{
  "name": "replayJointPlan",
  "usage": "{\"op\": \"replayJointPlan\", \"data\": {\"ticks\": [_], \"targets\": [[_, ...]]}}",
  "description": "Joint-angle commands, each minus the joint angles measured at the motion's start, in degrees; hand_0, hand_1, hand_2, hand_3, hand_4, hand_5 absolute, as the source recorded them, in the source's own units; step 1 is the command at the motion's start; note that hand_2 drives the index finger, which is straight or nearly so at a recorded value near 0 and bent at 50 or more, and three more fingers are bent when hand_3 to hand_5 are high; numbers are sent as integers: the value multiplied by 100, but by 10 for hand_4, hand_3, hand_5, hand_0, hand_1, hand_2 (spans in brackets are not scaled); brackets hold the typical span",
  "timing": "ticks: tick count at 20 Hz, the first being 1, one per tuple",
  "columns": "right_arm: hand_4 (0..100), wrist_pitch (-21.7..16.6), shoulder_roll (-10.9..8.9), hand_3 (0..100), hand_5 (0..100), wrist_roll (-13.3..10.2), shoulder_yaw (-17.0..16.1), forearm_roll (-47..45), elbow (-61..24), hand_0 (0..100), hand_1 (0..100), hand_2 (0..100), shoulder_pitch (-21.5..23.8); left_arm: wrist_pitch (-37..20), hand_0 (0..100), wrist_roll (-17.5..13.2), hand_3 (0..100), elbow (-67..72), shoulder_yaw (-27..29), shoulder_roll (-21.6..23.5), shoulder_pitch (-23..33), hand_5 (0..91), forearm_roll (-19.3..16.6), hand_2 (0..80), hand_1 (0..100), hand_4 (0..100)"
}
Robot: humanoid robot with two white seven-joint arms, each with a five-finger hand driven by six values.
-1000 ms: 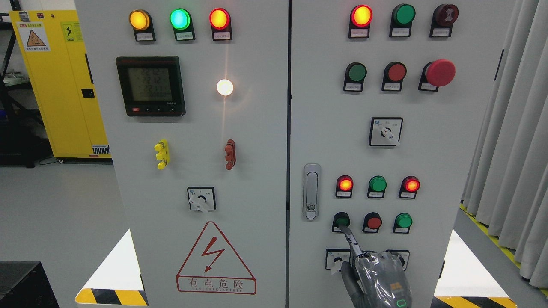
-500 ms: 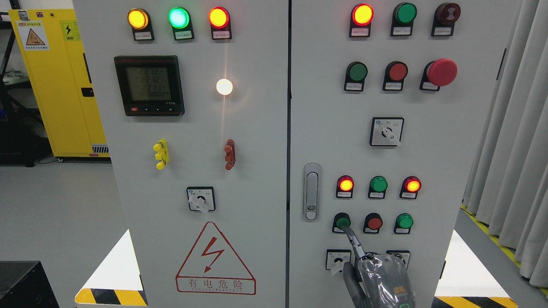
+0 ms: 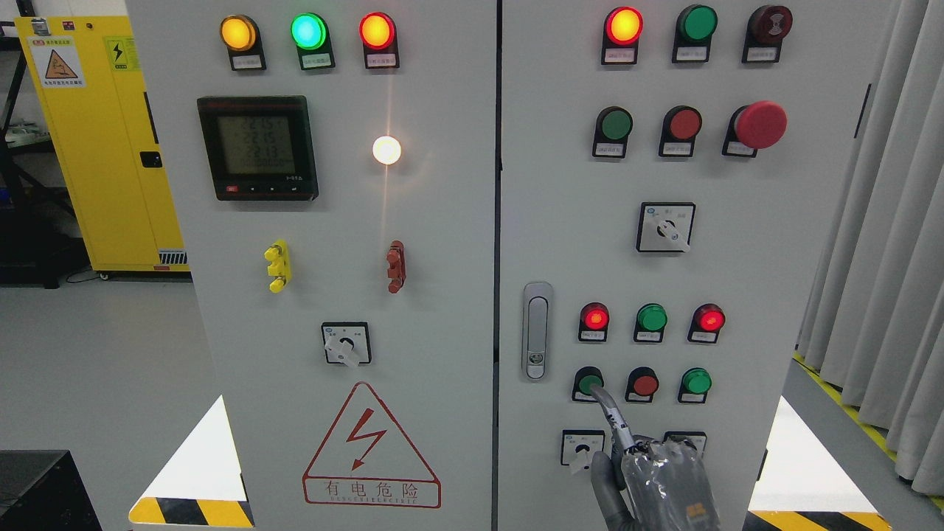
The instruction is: Press green start button
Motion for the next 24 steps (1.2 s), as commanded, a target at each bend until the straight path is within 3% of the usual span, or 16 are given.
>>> {"op": "replayJointPlan", "data": {"ticks": [1,2,3,4,5,6,7,9,12,20,24], "targets": [[842,-115,30,760,866,33,236,-865,-447,947,946,42,386,5,120,-3,0,0,0,-1,0,0,2,0,556,0],[821,-246,30,735,856,59,228,-1189,-447,922,934,42,448,5,120,-3,0,0,1,-2,0,0,2,0,556,0],[529,-378,39,430,657,103,227,-1627,-438,861,880,38,518,5,120,-3,0,0,1,7,0,0,2,0,556,0],[487,-449,48,390,631,147,245,-2101,-430,852,878,32,571,5,120,-3,0,0,1,-1,0,0,2,0,556,0],[324,-493,48,257,423,269,254,-2558,-430,835,864,1,650,5,120,-3,0,0,1,-2,0,0,2,0,556,0],[230,-520,48,180,287,427,254,-2963,-438,830,857,0,729,5,120,-3,0,0,1,-2,0,0,2,0,556,0],[212,-537,48,167,273,542,254,-3307,-430,834,855,0,782,5,120,-3,0,0,-8,-2,0,0,2,0,556,0],[61,-529,39,33,88,596,263,-3870,-412,886,845,0,791,5,120,-3,0,0,1,-2,0,0,2,0,556,0],[0,-502,39,0,0,596,263,-4381,-394,864,838,0,791,5,120,-3,0,0,1,-2,0,0,2,0,556,0],[0,-511,48,0,0,596,289,-4479,-315,669,835,0,809,5,120,-3,0,0,1,-2,0,0,2,0,556,0],[0,-502,48,0,0,596,298,-4470,-298,626,837,0,818,5,120,5,0,0,1,-2,0,0,2,0,556,0]]}}
